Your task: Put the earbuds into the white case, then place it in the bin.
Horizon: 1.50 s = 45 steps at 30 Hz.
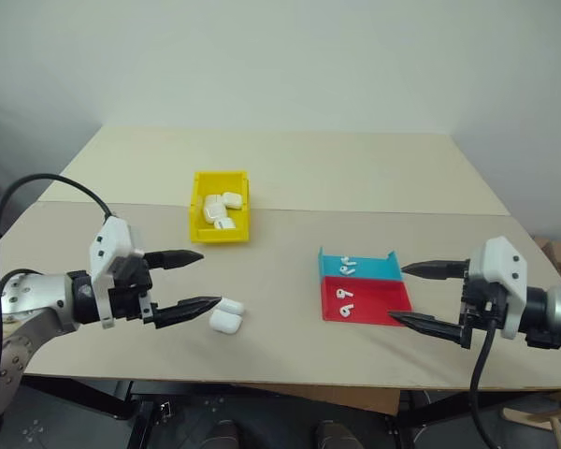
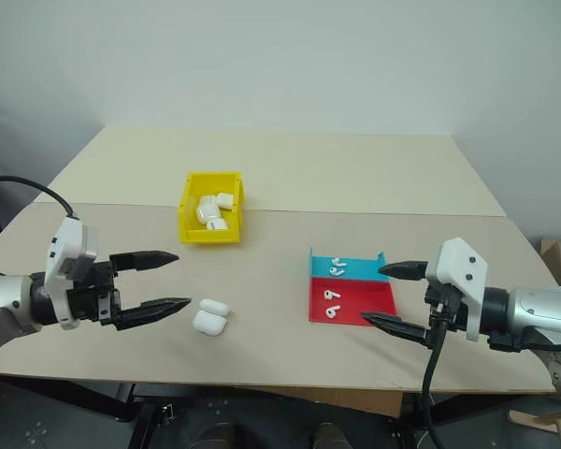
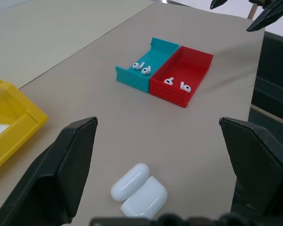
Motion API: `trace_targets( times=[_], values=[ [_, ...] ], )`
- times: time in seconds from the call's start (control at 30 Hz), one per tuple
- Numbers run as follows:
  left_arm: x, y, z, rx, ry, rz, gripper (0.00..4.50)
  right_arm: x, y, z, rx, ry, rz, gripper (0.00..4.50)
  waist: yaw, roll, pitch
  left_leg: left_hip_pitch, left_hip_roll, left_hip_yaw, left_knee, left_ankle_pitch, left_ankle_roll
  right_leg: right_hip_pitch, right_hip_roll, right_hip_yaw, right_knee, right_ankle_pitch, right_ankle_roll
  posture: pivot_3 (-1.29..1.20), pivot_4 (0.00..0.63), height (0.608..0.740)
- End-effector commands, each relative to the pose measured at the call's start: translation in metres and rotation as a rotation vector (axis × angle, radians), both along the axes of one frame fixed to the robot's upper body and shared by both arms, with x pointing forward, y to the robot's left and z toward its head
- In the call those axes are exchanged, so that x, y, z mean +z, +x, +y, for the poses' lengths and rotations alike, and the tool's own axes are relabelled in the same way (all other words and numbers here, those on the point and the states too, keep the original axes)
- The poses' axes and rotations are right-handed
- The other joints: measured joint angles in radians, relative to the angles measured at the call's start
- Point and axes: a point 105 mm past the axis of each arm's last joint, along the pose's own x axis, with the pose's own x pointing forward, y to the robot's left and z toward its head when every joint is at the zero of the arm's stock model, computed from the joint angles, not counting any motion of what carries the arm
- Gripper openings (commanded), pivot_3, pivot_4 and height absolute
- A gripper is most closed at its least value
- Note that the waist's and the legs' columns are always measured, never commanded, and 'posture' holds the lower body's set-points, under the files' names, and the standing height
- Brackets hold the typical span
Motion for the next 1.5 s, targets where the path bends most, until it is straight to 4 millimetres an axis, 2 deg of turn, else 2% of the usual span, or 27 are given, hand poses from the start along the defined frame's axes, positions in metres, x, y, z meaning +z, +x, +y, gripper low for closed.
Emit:
trace_targets(
  times=[0.03,0.23,0.53,0.67,0.83,0.9,1.13,1.27,1.5],
  values=[
    [0.014,0.000,0.001,-0.001,-0.022,-0.065,4.50,0.011,-0.001,0.001,0.009,0.011,-0.055,4.49,0.001,0.000,0.000,0.000,0.000,0.000,0.000,0.000,0.000,0.000,0.000,0.000,0.000,0.000,0.000,0.00,0.150,0.740],
    [0.017,0.003,0.006,0.031,0.027,-0.027,4.50,0.011,-0.001,0.002,0.008,0.018,-0.057,4.49,0.001,0.000,0.000,0.000,0.000,0.000,0.000,0.000,0.000,0.000,0.000,0.000,0.000,0.000,0.000,0.00,0.150,0.740],
    [0.006,-0.002,0.009,0.100,0.255,0.021,4.50,0.017,0.005,0.005,-0.011,0.045,-0.053,4.49,-0.002,0.000,0.000,0.000,0.000,0.000,0.000,0.000,0.000,0.000,0.000,0.000,0.000,0.000,0.000,0.00,0.150,0.740],
    [-0.003,0.000,0.014,0.207,0.340,0.260,4.50,0.026,0.006,0.008,-0.014,0.084,-0.055,4.49,0.002,-0.001,0.000,0.001,0.000,-0.001,0.000,0.000,0.000,0.001,0.000,-0.001,0.000,-0.001,0.002,0.00,0.150,0.740],
    [-0.011,0.001,0.018,0.308,0.470,0.415,4.50,0.028,0.007,0.011,-0.033,0.112,-0.055,4.49,0.002,-0.001,0.000,0.000,-0.001,-0.002,0.000,0.000,0.000,0.001,0.000,-0.001,0.000,-0.002,0.004,0.00,0.150,0.740],
    [-0.012,0.004,0.011,0.298,0.487,0.391,4.50,0.029,0.008,0.013,-0.040,0.131,-0.055,4.49,0.001,-0.001,0.000,0.000,-0.001,-0.002,0.000,0.000,0.000,0.001,0.000,-0.001,0.000,-0.002,0.004,0.00,0.150,0.740],
    [-0.033,0.027,0.002,0.426,0.514,0.419,4.50,0.026,0.009,0.016,-0.065,0.144,-0.057,4.49,-0.001,-0.003,0.000,0.000,-0.002,-0.003,0.001,0.000,0.000,0.001,0.000,-0.001,0.001,-0.002,0.003,0.00,0.150,0.740],
    [-0.042,0.030,-0.003,0.455,0.580,0.450,4.50,0.025,0.005,0.017,-0.071,0.149,-0.056,4.49,0.000,-0.003,0.000,0.000,-0.002,-0.004,0.001,0.000,0.001,0.001,0.000,-0.001,0.001,-0.001,0.002,0.00,0.150,0.740],
    [-0.052,0.039,-0.027,0.493,0.603,0.501,4.50,0.025,0.006,0.020,-0.083,0.162,-0.065,4.49,0.002,-0.003,0.000,0.000,-0.002,-0.005,0.001,0.000,0.000,0.002,-0.001,-0.001,0.001,0.001,0.000,0.00,0.150,0.740]
  ],
)
